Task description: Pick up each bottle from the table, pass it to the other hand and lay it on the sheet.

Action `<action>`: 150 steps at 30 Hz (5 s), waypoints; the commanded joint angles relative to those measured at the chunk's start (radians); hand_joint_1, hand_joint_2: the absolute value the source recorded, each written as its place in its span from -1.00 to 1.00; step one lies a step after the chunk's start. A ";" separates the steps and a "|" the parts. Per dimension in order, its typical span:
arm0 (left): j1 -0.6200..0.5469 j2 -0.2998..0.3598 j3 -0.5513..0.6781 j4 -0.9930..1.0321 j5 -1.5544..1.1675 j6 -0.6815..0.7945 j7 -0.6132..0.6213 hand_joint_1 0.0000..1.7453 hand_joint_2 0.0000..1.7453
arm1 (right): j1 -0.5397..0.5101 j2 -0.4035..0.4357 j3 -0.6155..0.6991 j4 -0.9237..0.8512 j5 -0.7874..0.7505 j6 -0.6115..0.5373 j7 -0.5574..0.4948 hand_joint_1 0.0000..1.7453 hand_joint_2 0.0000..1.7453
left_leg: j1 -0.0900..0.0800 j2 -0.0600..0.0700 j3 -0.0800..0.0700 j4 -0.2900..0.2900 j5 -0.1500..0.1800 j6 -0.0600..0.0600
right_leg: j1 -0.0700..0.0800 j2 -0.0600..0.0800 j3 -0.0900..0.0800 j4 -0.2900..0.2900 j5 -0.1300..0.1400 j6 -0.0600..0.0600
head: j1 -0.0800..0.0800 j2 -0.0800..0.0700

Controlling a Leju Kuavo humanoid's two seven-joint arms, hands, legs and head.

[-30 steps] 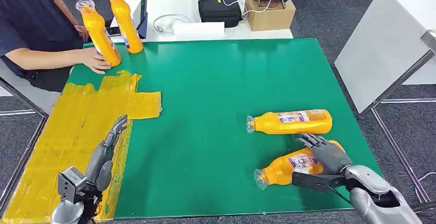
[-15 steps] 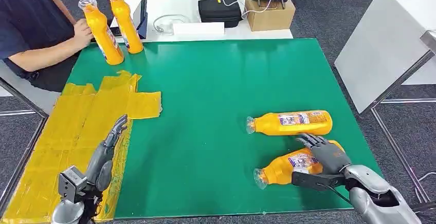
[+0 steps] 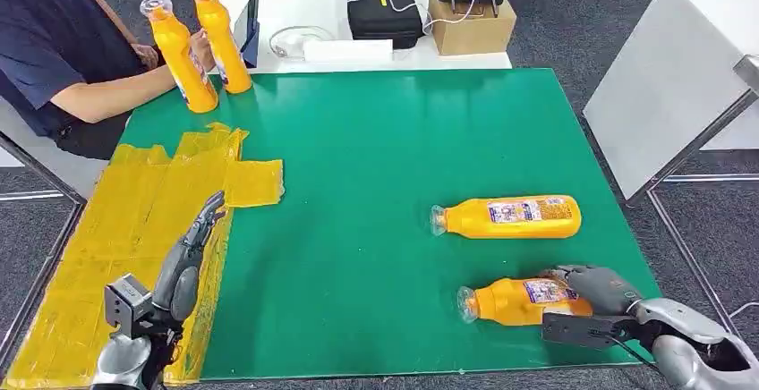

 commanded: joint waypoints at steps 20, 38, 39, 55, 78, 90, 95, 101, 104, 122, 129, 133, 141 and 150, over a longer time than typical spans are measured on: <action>-0.005 -0.126 0.050 0.005 0.158 -0.109 0.128 -1.00 -1.00 | -0.147 0.547 0.001 0.073 -0.089 -0.260 -0.002 1.00 1.00 | 0.002 0.008 0.001 0.000 0.003 -0.003 | 0.002 0.009 -0.007 0.000 0.004 -0.004 | -0.008 0.000; 0.034 -0.178 -0.047 -0.091 0.309 -0.160 0.204 -1.00 1.00 | -0.142 0.729 -0.006 -0.076 -0.200 -0.258 -0.071 1.00 1.00 | 0.001 0.006 -0.004 0.001 0.003 -0.003 | 0.001 0.007 -0.011 0.002 0.003 -0.004 | -0.007 0.000; 0.039 -0.179 -0.065 -0.104 0.313 -0.148 0.209 -1.00 1.00 | -0.142 0.743 0.008 -0.069 -0.206 -0.259 -0.071 1.00 1.00 | 0.001 0.006 -0.003 0.001 0.002 -0.003 | 0.001 0.007 -0.010 0.002 0.002 -0.004 | -0.007 0.000; 0.052 -0.184 -0.234 -0.131 0.467 -0.162 0.245 -1.00 1.00 | -0.154 0.867 0.178 0.070 -0.248 -0.259 -0.092 1.00 1.00 | 0.001 0.004 -0.002 -0.001 0.004 -0.002 | 0.002 0.004 -0.008 0.000 0.003 -0.004 | -0.006 0.000; 0.045 -0.191 -0.231 -0.143 0.611 -0.208 0.291 -1.00 1.00 | -0.146 0.879 0.201 0.136 -0.242 -0.261 -0.100 1.00 1.00 | 0.001 0.003 -0.003 -0.001 0.004 -0.003 | 0.002 0.003 -0.009 0.000 0.003 -0.003 | -0.006 0.000; 0.049 -0.191 -0.212 -0.156 0.541 -0.136 0.289 -1.00 1.00 | -0.126 0.904 0.283 0.179 -0.187 -0.241 -0.106 1.00 1.00 | 0.002 0.003 -0.001 -0.001 0.004 -0.002 | 0.002 0.003 -0.008 -0.001 0.003 -0.004 | -0.006 0.000; 0.038 -0.200 -0.206 -0.182 0.358 -0.014 0.226 -1.00 1.00 | -0.131 0.928 0.436 0.252 -0.132 -0.244 -0.096 1.00 1.00 | 0.002 0.003 -0.003 -0.001 0.004 -0.003 | 0.002 0.004 -0.010 0.000 0.003 -0.003 | -0.006 0.000; 0.017 -0.210 -0.226 -0.187 0.183 0.100 0.174 -1.00 1.00 | -0.143 0.939 0.489 0.310 -0.126 -0.245 -0.110 1.00 1.00 | 0.002 0.001 -0.003 -0.001 0.004 -0.002 | 0.002 0.002 -0.010 0.000 0.003 -0.003 | -0.006 0.000; 0.014 -0.213 -0.229 -0.183 0.175 0.104 0.171 0.72 1.00 | -0.142 0.940 0.494 0.319 -0.126 -0.245 -0.111 1.00 1.00 | 0.002 0.001 -0.002 -0.001 0.004 -0.002 | 0.002 0.001 -0.008 -0.001 0.002 -0.004 | -0.007 0.000; 0.013 -0.217 -0.220 -0.175 0.177 0.087 0.164 1.00 1.00 | -0.144 0.937 0.479 0.328 -0.130 -0.253 -0.108 1.00 1.00 | 0.002 -0.001 -0.004 -0.001 0.005 -0.003 | 0.002 0.000 -0.010 -0.001 0.002 -0.003 | -0.006 0.000; 0.019 -0.213 -0.204 -0.188 0.170 0.092 0.157 1.00 1.00 | -0.130 0.919 0.454 0.305 -0.105 -0.304 -0.093 -0.58 1.00 | 0.002 -0.001 -0.003 -0.001 0.004 -0.003 | 0.002 -0.001 -0.009 -0.001 0.002 -0.004 | -0.006 0.000; 0.019 -0.213 -0.204 -0.188 0.170 0.092 0.157 1.00 1.00 | -0.130 0.919 0.454 0.305 -0.105 -0.304 -0.093 -0.58 1.00 | 0.002 0.000 -0.003 -0.001 0.004 -0.003 | 0.002 0.001 -0.010 0.000 0.002 -0.003 | -0.007 0.000; 0.019 -0.213 -0.204 -0.188 0.170 0.092 0.157 1.00 1.00 | -0.130 0.919 0.454 0.305 -0.105 -0.304 -0.093 -0.58 1.00 | 0.002 -0.001 -0.003 -0.001 0.005 -0.002 | 0.002 -0.001 -0.009 -0.001 0.002 -0.004 | -0.006 0.000; 0.033 -0.205 -0.111 -0.217 0.028 0.256 0.107 1.00 1.00 | -0.062 0.844 0.367 0.156 -0.081 -0.362 -0.053 -1.00 -1.00 | 0.002 -0.001 -0.003 -0.001 0.004 -0.002 | 0.002 -0.001 -0.009 -0.001 0.002 -0.004 | -0.006 0.000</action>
